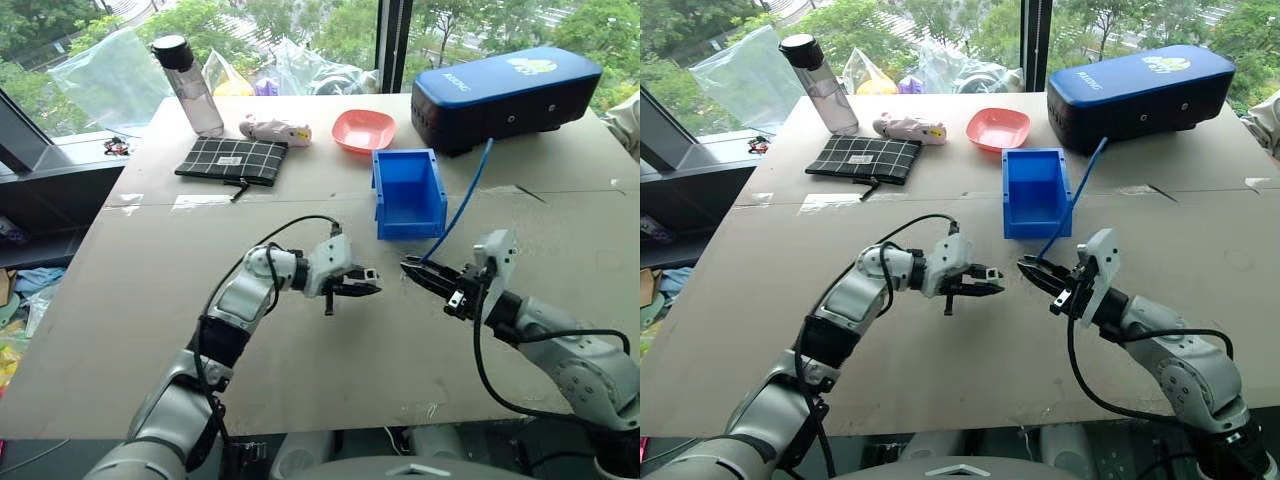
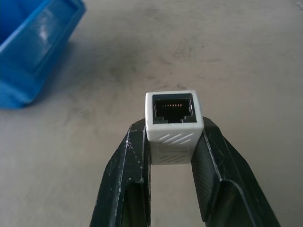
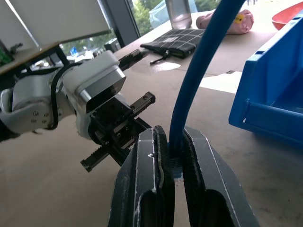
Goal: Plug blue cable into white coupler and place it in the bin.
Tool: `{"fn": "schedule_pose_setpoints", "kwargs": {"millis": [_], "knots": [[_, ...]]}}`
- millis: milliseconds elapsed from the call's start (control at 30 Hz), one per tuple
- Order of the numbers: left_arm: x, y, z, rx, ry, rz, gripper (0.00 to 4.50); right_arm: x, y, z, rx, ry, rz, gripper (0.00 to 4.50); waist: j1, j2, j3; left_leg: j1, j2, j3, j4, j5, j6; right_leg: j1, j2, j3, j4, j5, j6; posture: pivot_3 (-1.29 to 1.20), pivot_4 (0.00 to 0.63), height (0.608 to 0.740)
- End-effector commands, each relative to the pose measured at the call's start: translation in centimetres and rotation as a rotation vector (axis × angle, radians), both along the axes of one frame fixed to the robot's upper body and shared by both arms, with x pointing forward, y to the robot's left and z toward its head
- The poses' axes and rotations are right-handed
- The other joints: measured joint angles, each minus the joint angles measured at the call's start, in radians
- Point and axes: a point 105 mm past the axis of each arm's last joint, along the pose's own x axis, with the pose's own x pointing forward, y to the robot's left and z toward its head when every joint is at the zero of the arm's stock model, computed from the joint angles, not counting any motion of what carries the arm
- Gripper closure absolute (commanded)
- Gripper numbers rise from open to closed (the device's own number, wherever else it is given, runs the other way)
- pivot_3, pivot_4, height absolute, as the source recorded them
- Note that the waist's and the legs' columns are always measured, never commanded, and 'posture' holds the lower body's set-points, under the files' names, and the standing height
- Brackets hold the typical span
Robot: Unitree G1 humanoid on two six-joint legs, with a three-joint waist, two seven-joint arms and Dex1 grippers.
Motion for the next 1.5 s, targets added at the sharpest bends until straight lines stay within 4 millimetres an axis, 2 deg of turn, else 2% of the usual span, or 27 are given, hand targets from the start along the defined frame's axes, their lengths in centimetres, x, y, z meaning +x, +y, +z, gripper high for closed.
{"fn": "schedule_pose_setpoints", "kwargs": {"millis": [33, 400, 767, 967, 1167, 1500], "knots": [[0.3, -0.7, 0.0, 0.031, -0.023, -0.049, 3.93, 0.4, 0.0, 0.7, -0.064, -0.091, 0.066, 4.50, 0.000, 0.000, 0.000, 0.000, 0.000, 0.000, 0.000, 0.000, 0.000, 0.000, 0.000, 0.000, 0.000, 0.000, 0.000, 0.00, 0.150, 0.740], [0.7, -1.3, -0.9, 0.090, 0.014, -0.085, 3.93, 1.4, 0.9, 0.5, -0.134, -0.125, 0.189, 4.50, 0.002, 0.000, 0.000, 0.000, 0.000, -0.001, 0.001, 0.000, 0.000, 0.000, 0.000, 0.000, 0.000, 0.000, 0.000, 0.00, 0.150, 0.740], [-0.1, -1.5, -1.3, 0.104, 0.032, -0.080, 3.93, 1.8, 2.3, -0.5, -0.183, -0.124, 0.249, 4.50, 0.003, 0.000, 0.000, 0.000, 0.000, -0.001, 0.001, 0.000, 0.000, 0.000, -0.003, 0.000, 0.000, 0.000, 0.000, 0.00, 0.150, 0.740], [-0.3, -1.6, -1.3, 0.102, 0.039, -0.079, 3.93, 2.0, 2.3, -2.4, -0.247, -0.091, 0.259, 4.50, 0.002, -0.001, -0.001, 0.000, 0.000, -0.001, 0.001, 0.000, 0.000, 0.000, -0.004, 0.000, 0.000, 0.000, 0.000, 0.00, 0.150, 0.740], [-0.3, -1.6, -1.3, 0.098, 0.039, -0.070, 3.93, 2.3, 1.7, -4.4, -0.382, -0.093, 0.276, 4.50, 0.001, -0.001, -0.005, 0.000, 0.000, -0.001, 0.001, 0.000, 0.000, 0.000, -0.003, 0.000, 0.001, 0.000, 0.000, 0.00, 0.150, 0.740], [-0.1, -1.4, -1.2, 0.095, 0.035, -0.053, 3.93, 2.1, 1.1, -4.2, -0.409, -0.040, 0.330, 4.50, 0.001, -0.002, -0.008, 0.000, 0.000, -0.001, 0.001, 0.000, 0.000, 0.000, -0.004, 0.000, 0.001, 0.000, 0.000, 0.00, 0.150, 0.740]]}}
